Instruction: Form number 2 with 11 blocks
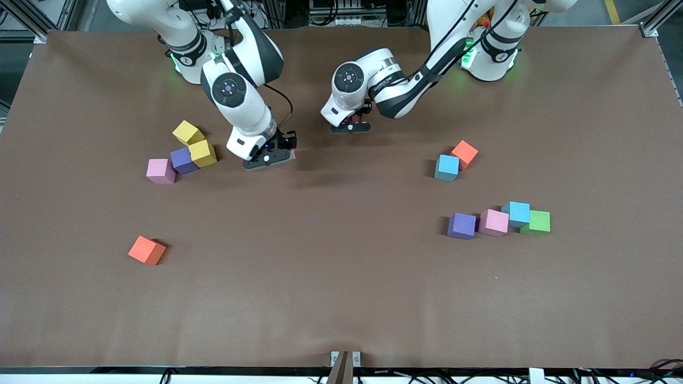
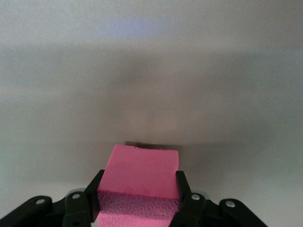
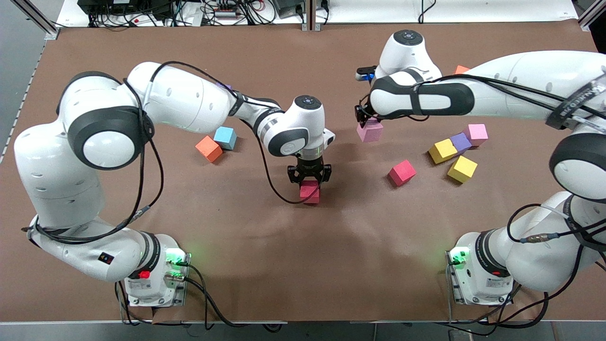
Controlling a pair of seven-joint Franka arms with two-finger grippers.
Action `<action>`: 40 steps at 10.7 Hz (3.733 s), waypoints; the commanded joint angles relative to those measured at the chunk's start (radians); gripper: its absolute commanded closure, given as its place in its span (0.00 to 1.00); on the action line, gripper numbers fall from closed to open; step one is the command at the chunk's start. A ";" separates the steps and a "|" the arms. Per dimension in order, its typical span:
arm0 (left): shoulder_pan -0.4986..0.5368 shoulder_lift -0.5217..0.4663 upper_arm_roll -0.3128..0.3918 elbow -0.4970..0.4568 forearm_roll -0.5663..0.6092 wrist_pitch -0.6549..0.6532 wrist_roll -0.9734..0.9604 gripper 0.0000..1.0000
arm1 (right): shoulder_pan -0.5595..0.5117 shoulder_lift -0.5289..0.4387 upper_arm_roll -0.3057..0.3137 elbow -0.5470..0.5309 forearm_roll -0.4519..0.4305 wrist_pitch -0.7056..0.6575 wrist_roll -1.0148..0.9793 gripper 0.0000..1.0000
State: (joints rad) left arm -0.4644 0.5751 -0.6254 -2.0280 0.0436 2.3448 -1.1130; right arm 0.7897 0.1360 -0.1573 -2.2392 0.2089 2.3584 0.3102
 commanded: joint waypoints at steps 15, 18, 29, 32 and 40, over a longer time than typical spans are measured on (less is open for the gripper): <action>0.123 -0.282 0.024 0.057 0.032 -0.248 -0.032 0.00 | -0.015 -0.023 0.005 -0.065 -0.002 0.052 -0.323 0.78; 0.249 -0.339 0.029 0.020 0.032 -0.259 0.187 0.00 | 0.002 -0.001 0.007 -0.059 -0.002 0.056 -0.677 0.81; 0.527 -0.362 0.105 -0.058 0.131 -0.217 0.671 0.00 | 0.236 0.116 0.010 -0.104 0.004 0.266 -1.062 0.82; 0.550 -0.365 0.105 -0.185 0.131 -0.070 0.705 0.00 | 0.281 0.113 0.018 -0.177 0.013 0.389 -1.047 0.82; 0.558 -0.382 0.085 -0.340 0.188 0.100 0.780 0.00 | 0.391 0.065 0.025 -0.253 0.013 0.472 -0.901 0.82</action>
State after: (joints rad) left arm 0.0740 0.2236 -0.5283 -2.3389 0.2057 2.4273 -0.3637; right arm 1.1612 0.2585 -0.1285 -2.4252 0.2099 2.7988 -0.5990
